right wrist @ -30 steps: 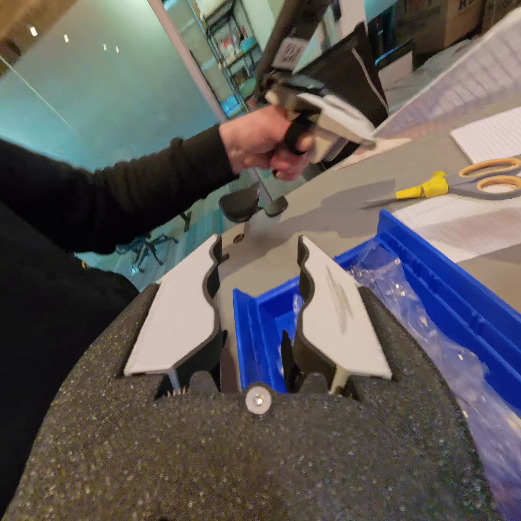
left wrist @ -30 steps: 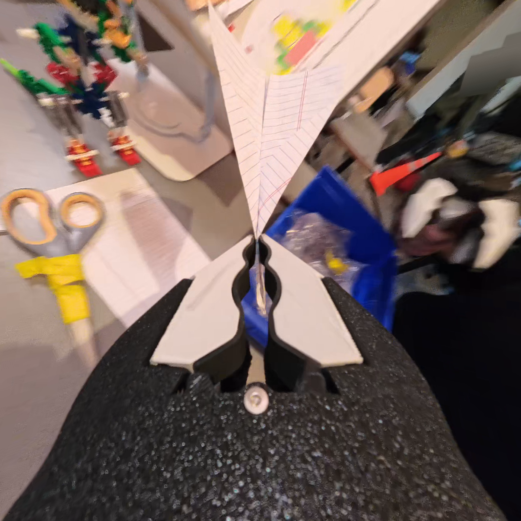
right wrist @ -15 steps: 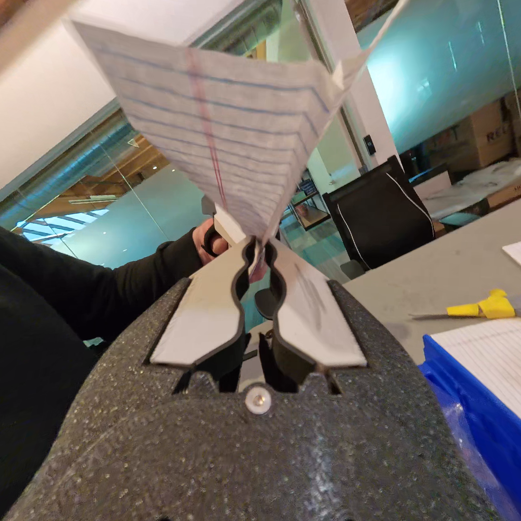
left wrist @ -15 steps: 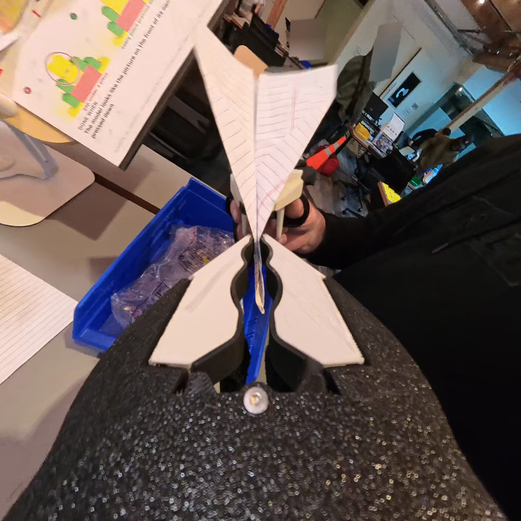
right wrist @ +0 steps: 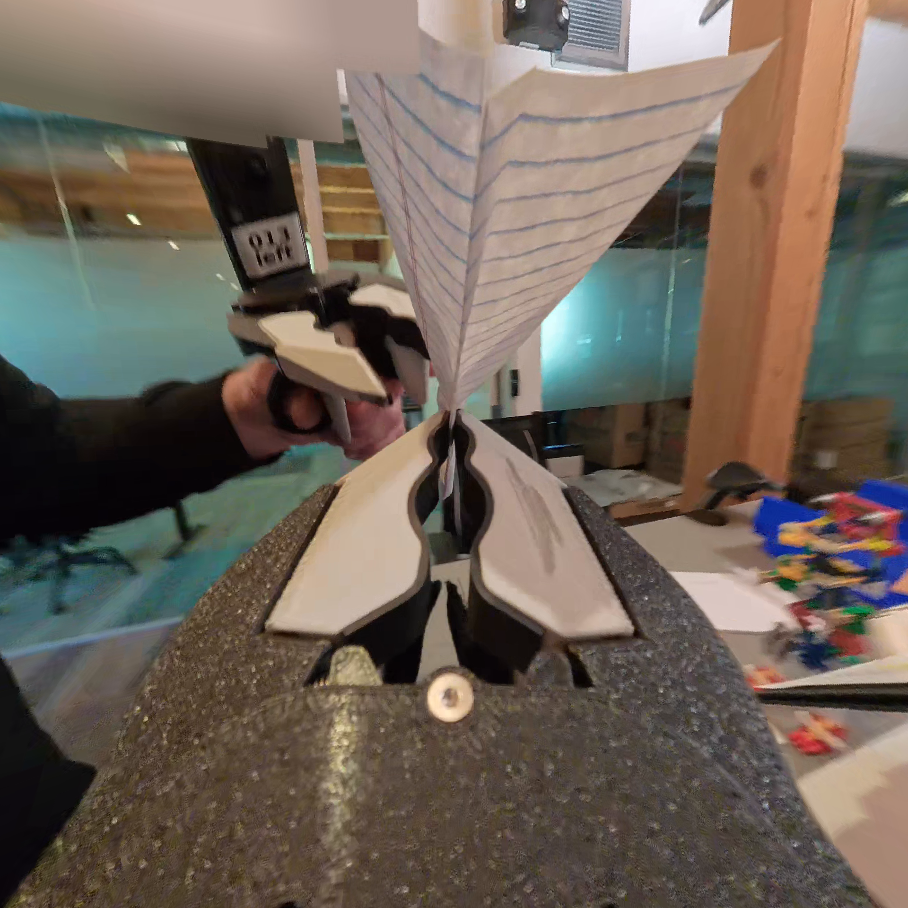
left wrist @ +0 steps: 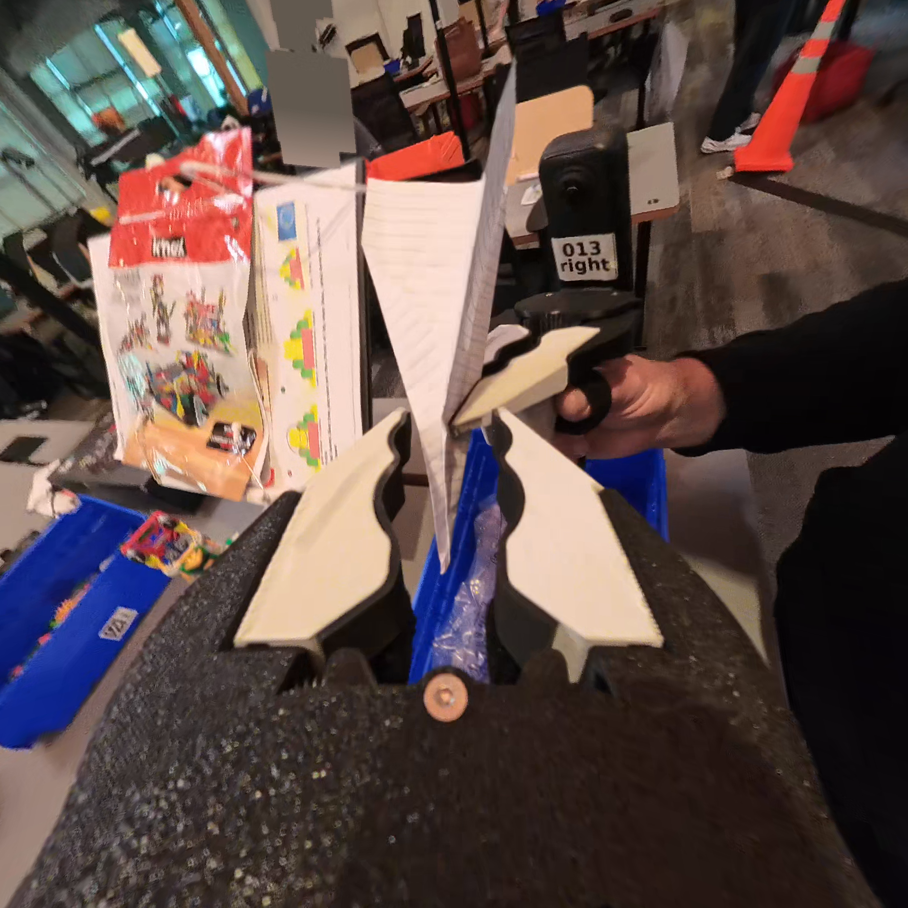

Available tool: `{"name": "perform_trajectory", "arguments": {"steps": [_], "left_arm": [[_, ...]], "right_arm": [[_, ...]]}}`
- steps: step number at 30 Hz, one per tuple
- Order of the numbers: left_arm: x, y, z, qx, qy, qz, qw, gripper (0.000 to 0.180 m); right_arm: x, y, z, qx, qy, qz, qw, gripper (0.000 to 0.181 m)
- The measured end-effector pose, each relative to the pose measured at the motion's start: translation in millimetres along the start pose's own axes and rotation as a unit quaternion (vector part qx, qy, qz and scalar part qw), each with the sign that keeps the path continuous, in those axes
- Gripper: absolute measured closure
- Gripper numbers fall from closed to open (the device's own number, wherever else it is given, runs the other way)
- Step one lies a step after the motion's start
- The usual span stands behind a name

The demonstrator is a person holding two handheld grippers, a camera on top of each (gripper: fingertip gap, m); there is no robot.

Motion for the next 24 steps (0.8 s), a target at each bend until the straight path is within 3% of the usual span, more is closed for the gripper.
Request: {"name": "perform_trajectory", "arguments": {"steps": [6, 11, 14, 19, 21, 24], "left_arm": [[-23, -7, -18, 0.039, -0.060, 0.001, 0.997, 0.167], [-22, -19, -36, 0.022, -0.173, 0.048, 0.984, 0.159], [-33, -18, -44, 0.012, -0.222, 0.040, 0.974, 0.155], [-66, 7, -31, 0.060, -0.106, -0.053, 0.991, 0.155], [-77, 13, -19, 0.075, -0.051, -0.085, 0.992, 0.164], [-76, 4, -12, 0.076, -0.054, -0.073, 0.993, 0.176]], "right_arm": [[-14, 2, 12, 0.004, 0.106, 0.019, 0.994, 0.181], [-20, 2, 14, 0.032, 0.123, 0.022, 0.992, 0.181], [-22, 4, 14, 0.031, 0.107, 0.009, 0.994, 0.181], [-31, 9, 19, 0.010, 0.095, -0.008, 0.995, 0.181], [-35, 12, 25, -0.009, 0.101, -0.008, 0.995, 0.181], [-37, 13, 30, -0.019, 0.113, 0.006, 0.993, 0.181]]}}
Point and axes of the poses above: each gripper's, where its closed fingertips meet, y back along the fingers, x out of its underside, z = x × y across the jaws, the point moved 3 cm from there along y, back along the fingers, and after that the axes turned 6 degrees about -z, right-handed, at the moved point
